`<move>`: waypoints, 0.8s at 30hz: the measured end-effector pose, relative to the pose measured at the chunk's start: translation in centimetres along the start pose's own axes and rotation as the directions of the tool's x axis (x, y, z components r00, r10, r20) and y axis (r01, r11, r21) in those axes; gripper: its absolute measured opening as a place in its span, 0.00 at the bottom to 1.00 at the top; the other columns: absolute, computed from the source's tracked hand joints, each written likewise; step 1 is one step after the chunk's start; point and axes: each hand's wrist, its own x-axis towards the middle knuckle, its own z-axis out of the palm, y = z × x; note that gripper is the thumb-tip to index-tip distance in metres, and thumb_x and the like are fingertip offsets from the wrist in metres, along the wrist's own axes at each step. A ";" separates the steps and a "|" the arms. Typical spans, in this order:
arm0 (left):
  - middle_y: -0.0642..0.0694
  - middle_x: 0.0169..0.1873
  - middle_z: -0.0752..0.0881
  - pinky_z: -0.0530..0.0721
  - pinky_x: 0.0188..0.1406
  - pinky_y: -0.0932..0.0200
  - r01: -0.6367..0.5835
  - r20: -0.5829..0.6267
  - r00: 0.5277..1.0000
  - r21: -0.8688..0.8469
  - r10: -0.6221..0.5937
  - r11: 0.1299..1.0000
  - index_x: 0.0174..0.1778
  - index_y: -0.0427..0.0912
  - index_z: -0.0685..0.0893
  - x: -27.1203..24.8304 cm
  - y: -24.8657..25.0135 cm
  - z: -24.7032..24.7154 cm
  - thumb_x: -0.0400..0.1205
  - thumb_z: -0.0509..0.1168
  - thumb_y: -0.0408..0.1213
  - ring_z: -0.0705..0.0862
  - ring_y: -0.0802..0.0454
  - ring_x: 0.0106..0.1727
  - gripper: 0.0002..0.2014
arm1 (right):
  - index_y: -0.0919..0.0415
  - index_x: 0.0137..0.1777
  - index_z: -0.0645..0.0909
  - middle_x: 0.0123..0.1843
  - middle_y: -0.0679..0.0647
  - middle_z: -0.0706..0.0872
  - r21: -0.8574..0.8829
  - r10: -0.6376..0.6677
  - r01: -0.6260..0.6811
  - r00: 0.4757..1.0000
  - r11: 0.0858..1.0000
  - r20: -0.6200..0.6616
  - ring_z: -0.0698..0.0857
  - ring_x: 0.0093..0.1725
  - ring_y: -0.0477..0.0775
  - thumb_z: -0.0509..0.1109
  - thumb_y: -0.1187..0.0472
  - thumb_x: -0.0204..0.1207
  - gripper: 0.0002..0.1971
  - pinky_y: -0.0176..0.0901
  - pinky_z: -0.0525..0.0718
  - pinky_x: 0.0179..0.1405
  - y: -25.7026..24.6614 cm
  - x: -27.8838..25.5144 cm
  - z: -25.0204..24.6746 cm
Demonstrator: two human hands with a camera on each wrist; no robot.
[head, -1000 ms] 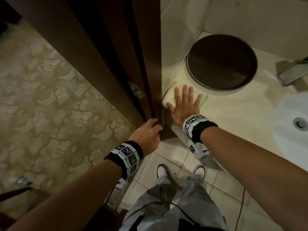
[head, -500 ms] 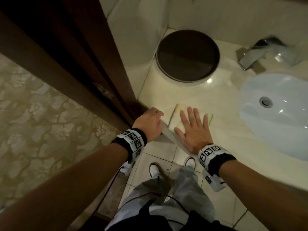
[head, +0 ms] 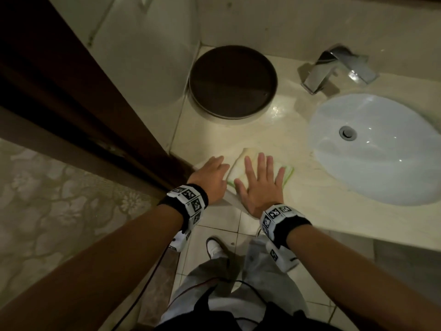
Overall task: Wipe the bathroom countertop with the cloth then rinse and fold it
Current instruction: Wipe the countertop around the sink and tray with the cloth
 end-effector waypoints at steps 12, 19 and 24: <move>0.49 0.84 0.56 0.52 0.82 0.55 -0.041 0.004 0.999 0.070 0.041 0.997 0.82 0.47 0.64 1.9 3.4 -0.8 0.85 0.59 0.44 0.51 0.51 0.84 0.27 | 0.45 0.86 0.39 0.87 0.57 0.39 0.004 -0.141 0.142 0.989 0.990 -0.048 0.37 0.86 0.61 0.37 0.34 0.83 0.34 0.69 0.39 0.81 3.9 -3.9 1.3; 0.49 0.85 0.40 0.53 0.81 0.35 -0.081 0.204 0.979 0.267 0.026 0.960 0.85 0.53 0.47 4.3 5.2 0.0 0.83 0.56 0.61 0.41 0.42 0.85 0.38 | 0.42 0.85 0.37 0.87 0.52 0.34 0.021 -0.115 0.115 0.993 0.993 -0.016 0.31 0.84 0.56 0.37 0.33 0.83 0.33 0.65 0.36 0.82 7.6 -5.1 0.9; 0.52 0.85 0.38 0.47 0.81 0.38 -0.086 0.215 0.976 0.206 0.040 0.975 0.85 0.55 0.45 4.3 4.5 0.2 0.80 0.60 0.63 0.39 0.45 0.85 0.42 | 0.41 0.85 0.34 0.86 0.52 0.31 0.036 -0.003 0.003 1.000 0.999 -0.010 0.31 0.84 0.55 0.36 0.32 0.82 0.34 0.65 0.34 0.82 10.1 -2.4 -0.5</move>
